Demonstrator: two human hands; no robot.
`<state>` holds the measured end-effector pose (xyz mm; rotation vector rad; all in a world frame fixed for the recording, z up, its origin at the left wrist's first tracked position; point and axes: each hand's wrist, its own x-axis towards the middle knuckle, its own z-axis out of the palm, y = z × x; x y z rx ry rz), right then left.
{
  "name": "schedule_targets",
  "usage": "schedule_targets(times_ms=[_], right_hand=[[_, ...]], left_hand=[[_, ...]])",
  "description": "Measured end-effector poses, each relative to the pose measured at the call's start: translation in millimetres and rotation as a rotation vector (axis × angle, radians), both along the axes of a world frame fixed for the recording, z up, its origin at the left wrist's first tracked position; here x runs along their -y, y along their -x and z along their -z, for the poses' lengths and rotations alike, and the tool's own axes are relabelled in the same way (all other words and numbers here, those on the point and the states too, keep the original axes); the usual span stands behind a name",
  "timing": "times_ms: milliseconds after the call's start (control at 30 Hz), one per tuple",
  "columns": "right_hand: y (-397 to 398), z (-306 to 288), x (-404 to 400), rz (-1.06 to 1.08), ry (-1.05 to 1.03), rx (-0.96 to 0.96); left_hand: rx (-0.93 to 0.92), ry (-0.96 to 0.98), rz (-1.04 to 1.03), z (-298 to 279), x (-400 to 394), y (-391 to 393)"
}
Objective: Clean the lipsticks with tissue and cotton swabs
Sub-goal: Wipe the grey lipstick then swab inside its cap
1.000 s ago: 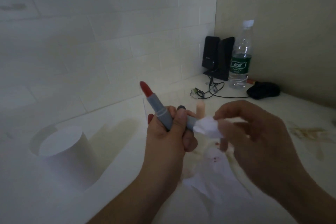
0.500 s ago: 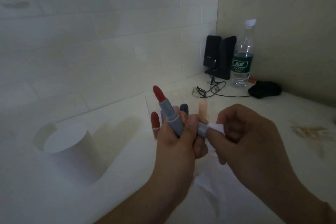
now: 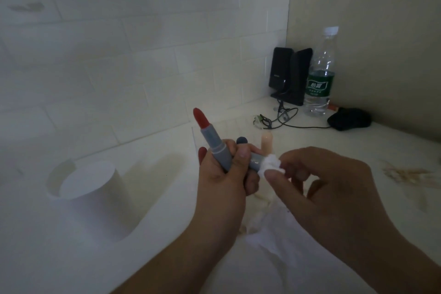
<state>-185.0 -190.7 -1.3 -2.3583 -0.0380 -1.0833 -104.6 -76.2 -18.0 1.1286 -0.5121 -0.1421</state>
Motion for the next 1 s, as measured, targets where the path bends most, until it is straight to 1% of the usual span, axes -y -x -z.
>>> schedule_targets(times_ms=[100,167,267,333,400,500,533,567,633,667,700,733,767,833,867,1000], right_hand=[[-4,5,5,0.053,0.151,0.023],[-4,7,3,0.095,0.214,0.007],[-6,13,-1,0.118,0.228,0.025],[-5,13,-4,0.121,0.170,0.008],[0,5,-8,0.087,-0.012,-0.043],[4,-7,-13,0.031,-0.327,-0.220],[3,-9,-13,-0.002,-0.483,-0.283],[2,-9,-12,-0.057,-0.710,-0.356],[-3,-9,-10,-0.245,-1.263,-0.514],[-4,-10,-10,-0.303,-1.400,-0.544],[-5,-10,-9,-0.340,-1.393,-0.532],[-5,-7,-8,-0.339,-1.223,-0.487],[-3,-4,-8,-0.277,-0.921,-0.402],[0,0,-7,-0.079,-0.271,-0.166],[0,4,-5,-0.022,-0.072,-0.107],[-5,11,-1,0.027,0.233,-0.083]], left_hand=[[-0.026,-0.016,0.012,1,0,2],[-0.065,0.027,0.032,3,1,5],[-0.164,0.110,0.077,3,1,7],[-0.167,0.129,0.088,3,0,10],[-0.139,0.119,0.095,3,0,12],[-0.096,0.084,0.099,4,1,14],[-0.070,0.076,0.103,3,1,14],[-0.035,0.066,0.090,3,1,14],[0.033,0.016,0.043,3,1,13],[0.044,-0.002,0.023,2,1,12],[0.033,-0.013,0.004,1,1,9],[-0.010,-0.015,-0.017,-1,0,6],[-0.067,-0.009,-0.023,-2,-1,3],[-0.158,0.032,-0.010,-5,-3,0],[-0.181,0.043,-0.010,-5,-4,-1],[-0.158,0.002,-0.007,-3,-4,3]])
